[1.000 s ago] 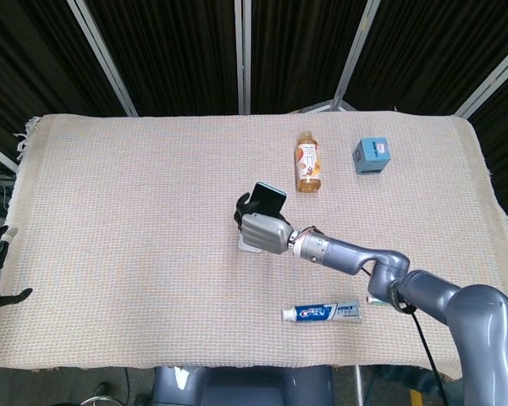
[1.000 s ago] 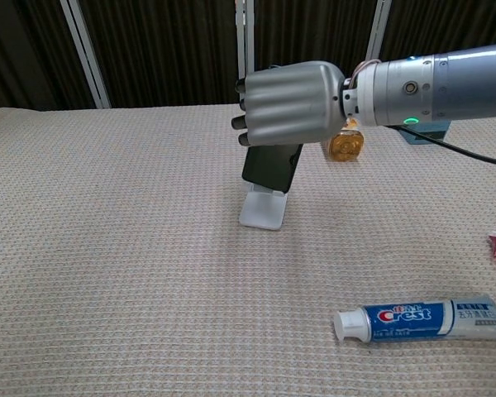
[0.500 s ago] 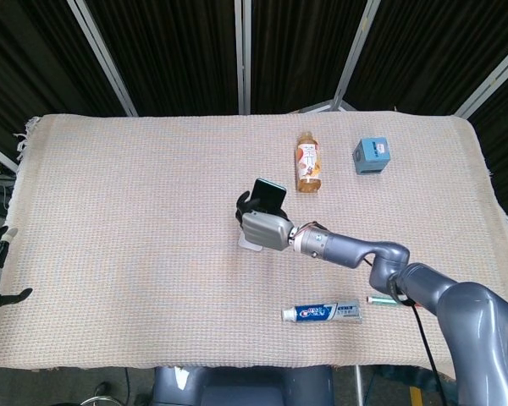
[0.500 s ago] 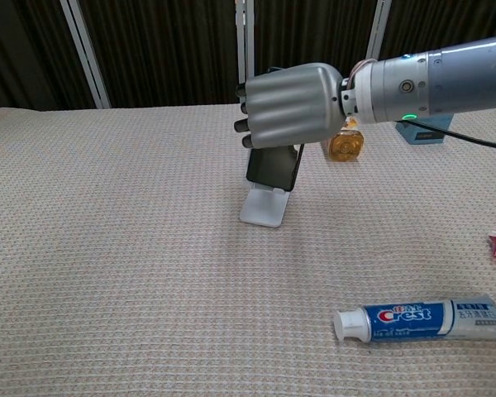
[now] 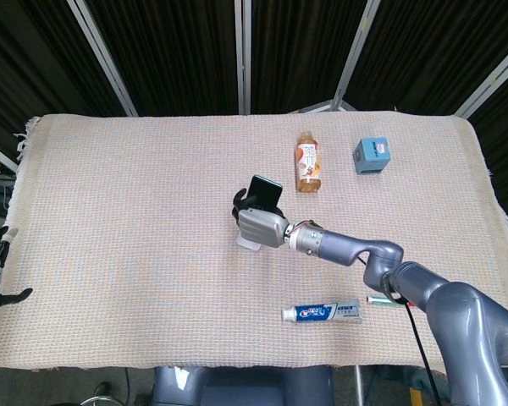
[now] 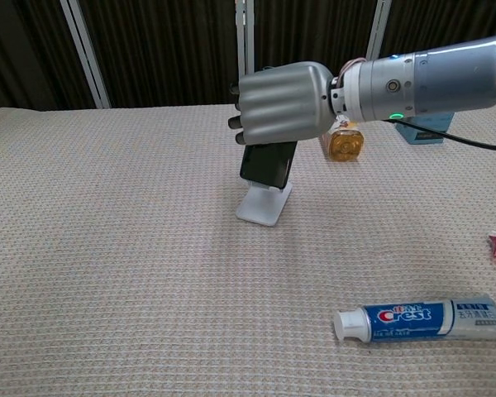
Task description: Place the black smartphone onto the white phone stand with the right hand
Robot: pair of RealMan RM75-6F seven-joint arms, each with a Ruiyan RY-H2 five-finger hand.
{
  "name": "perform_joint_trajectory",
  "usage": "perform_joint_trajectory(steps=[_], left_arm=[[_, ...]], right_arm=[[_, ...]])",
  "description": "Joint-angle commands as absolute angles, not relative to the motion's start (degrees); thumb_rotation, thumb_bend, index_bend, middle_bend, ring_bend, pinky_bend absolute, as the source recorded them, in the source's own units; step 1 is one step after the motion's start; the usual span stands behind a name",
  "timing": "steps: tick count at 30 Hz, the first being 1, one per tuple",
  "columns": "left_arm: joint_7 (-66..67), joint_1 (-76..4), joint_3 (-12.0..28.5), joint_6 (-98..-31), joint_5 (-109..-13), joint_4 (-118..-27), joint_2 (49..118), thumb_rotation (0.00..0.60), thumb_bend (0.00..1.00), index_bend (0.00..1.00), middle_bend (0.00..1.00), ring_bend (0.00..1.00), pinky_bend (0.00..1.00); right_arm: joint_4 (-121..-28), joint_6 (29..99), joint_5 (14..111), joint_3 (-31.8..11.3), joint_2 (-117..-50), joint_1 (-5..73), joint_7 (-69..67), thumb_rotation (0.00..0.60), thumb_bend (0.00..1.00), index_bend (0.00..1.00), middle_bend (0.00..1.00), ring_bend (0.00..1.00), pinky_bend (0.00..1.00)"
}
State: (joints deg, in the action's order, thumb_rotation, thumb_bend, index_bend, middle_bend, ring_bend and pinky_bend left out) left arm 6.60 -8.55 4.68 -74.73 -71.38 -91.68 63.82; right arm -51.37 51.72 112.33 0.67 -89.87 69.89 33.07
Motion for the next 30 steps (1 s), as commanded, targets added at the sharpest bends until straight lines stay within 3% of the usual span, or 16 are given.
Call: perform_joint_trajectory(steps=[1, 10, 20, 30], left_arm=[[6.5, -8.6, 4.7, -74.7, -71.4, -91.7, 63.8, 0.600, 0.00, 0.00, 0.00, 0.00, 0.00], [6.5, -8.6, 4.6, -74.7, -71.5, -91.7, 63.8, 0.600, 0.00, 0.00, 0.00, 0.00, 0.00], [6.5, -8.6, 4.5, -74.8, -71.6, -91.9, 63.7, 0.600, 0.00, 0.00, 0.00, 0.00, 0.00], [6.6, -8.5, 4.4, -75.1, -72.0, -92.1, 63.7, 0.600, 0.00, 0.00, 0.00, 0.00, 0.00]], right_arm=[[-51.3, 51.5, 112.0, 0.7, -90.0, 69.9, 33.1, 0.600, 0.28, 0.45, 0.48, 0.50, 0.38], [-51.3, 51.3, 110.9, 1.0, -90.5, 69.7, 33.8, 0.600, 0.28, 0.32, 0.36, 0.43, 0.38], [-51.3, 52.2, 110.1, 1.4, -90.7, 69.0, 34.2, 0.600, 0.28, 0.29, 0.26, 0.42, 0.38], [-51.9, 53.1, 109.1, 1.9, -89.6, 67.7, 34.4, 0.600, 0.28, 0.27, 0.23, 0.42, 0.38]])
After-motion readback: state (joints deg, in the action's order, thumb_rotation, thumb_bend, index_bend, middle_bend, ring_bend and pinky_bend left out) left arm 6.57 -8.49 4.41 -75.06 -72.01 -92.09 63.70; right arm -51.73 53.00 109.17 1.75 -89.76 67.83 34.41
